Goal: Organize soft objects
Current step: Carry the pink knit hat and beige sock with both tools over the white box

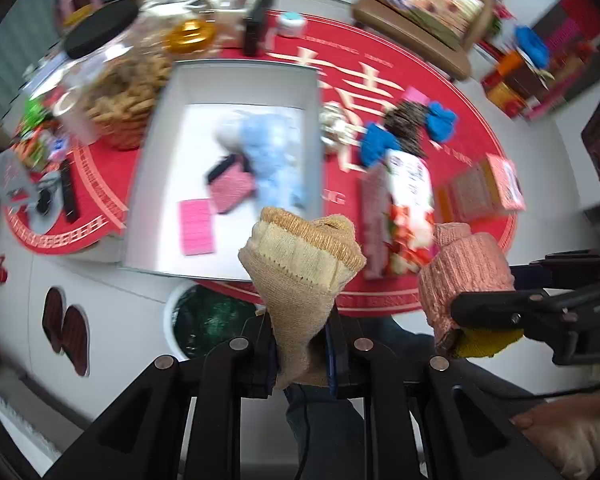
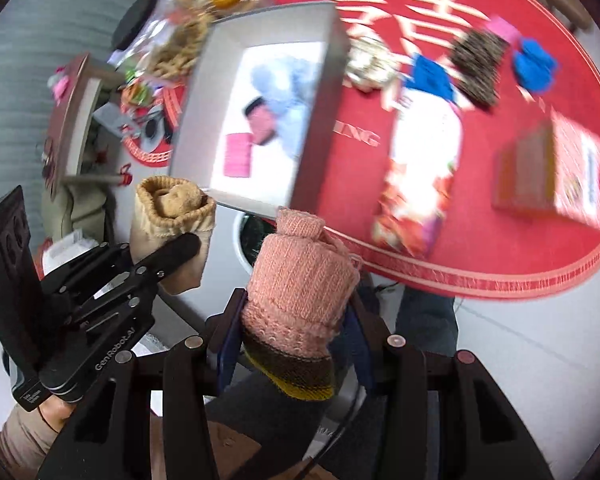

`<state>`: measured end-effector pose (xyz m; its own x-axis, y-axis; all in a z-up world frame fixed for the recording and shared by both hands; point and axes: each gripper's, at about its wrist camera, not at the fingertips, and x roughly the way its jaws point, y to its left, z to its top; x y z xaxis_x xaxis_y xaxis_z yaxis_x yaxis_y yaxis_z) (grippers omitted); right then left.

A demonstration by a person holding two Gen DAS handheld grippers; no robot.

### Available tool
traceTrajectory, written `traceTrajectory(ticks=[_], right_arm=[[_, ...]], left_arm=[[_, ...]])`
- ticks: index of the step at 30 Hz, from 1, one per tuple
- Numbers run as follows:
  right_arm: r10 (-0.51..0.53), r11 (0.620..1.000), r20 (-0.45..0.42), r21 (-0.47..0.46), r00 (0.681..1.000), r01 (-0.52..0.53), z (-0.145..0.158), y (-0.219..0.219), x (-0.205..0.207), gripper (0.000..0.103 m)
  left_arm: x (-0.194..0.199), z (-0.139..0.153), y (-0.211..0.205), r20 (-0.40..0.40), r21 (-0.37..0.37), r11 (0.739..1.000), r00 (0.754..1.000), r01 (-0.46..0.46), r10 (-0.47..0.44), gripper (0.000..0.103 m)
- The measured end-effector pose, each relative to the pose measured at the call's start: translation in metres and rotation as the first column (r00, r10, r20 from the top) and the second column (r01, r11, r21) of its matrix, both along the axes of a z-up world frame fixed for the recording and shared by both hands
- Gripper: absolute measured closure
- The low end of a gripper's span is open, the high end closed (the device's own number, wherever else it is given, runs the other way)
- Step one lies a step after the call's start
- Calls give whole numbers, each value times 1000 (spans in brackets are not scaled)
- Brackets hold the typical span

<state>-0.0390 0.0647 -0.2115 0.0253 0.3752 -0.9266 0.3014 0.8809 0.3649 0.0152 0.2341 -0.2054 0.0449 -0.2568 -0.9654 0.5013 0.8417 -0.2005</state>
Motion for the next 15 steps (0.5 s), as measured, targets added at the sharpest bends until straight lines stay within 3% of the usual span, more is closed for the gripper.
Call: traceTrajectory(ticks=[6, 15], right_arm=[[87, 996, 35, -37, 996, -86, 9, 34, 41, 53], [117, 987, 78, -123, 990, -106, 17, 60, 86, 53]], left_arm=[[30, -1, 25, 41, 24, 993, 992, -118, 117, 84], [64, -14, 35, 69, 61, 969, 970, -238, 234, 84]])
